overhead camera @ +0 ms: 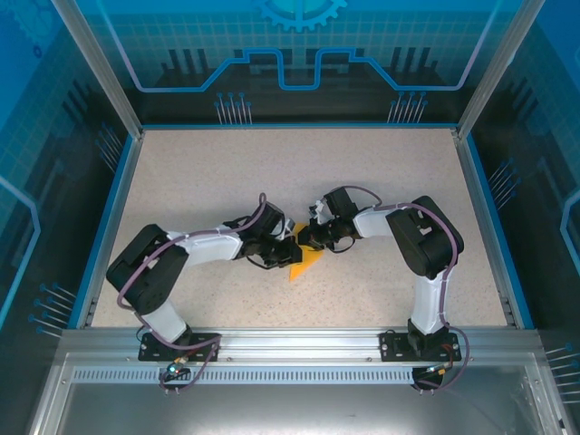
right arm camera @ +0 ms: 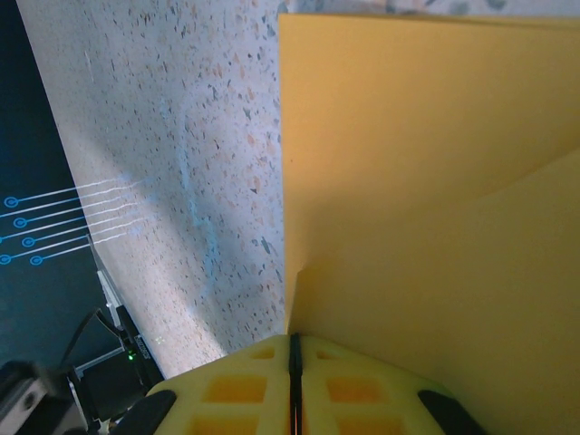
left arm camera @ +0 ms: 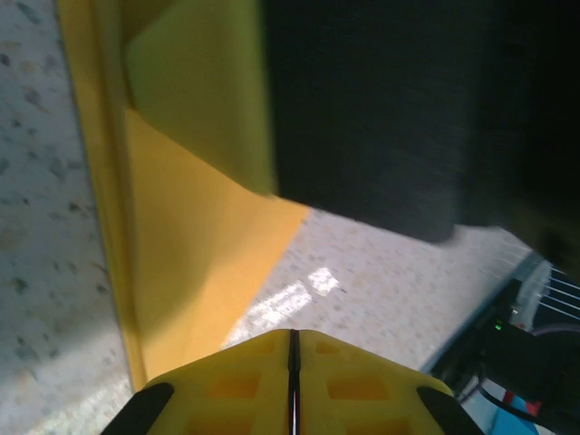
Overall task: Fold a paper plane with a square sheet of paper (pick it up from the middle)
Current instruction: Fourth fold the wing at the center of the table.
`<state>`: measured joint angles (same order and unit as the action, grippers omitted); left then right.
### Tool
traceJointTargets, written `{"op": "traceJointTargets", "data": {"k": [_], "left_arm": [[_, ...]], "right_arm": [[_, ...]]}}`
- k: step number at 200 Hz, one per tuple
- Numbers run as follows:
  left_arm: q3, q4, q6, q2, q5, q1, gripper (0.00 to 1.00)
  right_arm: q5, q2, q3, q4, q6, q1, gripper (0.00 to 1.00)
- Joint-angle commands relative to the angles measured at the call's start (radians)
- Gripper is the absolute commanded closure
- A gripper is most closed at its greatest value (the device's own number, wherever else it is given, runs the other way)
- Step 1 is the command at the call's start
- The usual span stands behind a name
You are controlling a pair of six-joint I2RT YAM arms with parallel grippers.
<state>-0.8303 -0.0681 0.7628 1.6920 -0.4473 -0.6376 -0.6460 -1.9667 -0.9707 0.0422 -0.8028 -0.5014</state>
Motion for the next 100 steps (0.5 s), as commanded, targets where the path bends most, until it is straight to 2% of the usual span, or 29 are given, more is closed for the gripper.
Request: {"op": "traceJointTargets", "data": {"k": [1,64,100], "left_arm": [[-0.013,0.02,0.016,0.053,0.037,0.006,0.91],[0.079,0.001,0.024,0.088,0.131,0.006,0.96],[0.1,0.008,0.021,0.095,0.137,0.006,0.98]], "right_arm": [[0.114,-0.09,0.03,-0.096,0.007,0.0,0.9],[0.071,-0.04,-0.013,-0.108,0.013,0.007,0.9],[0.025,0.077,-0.05,-0.122,0.025,0.061,0.88]]}}
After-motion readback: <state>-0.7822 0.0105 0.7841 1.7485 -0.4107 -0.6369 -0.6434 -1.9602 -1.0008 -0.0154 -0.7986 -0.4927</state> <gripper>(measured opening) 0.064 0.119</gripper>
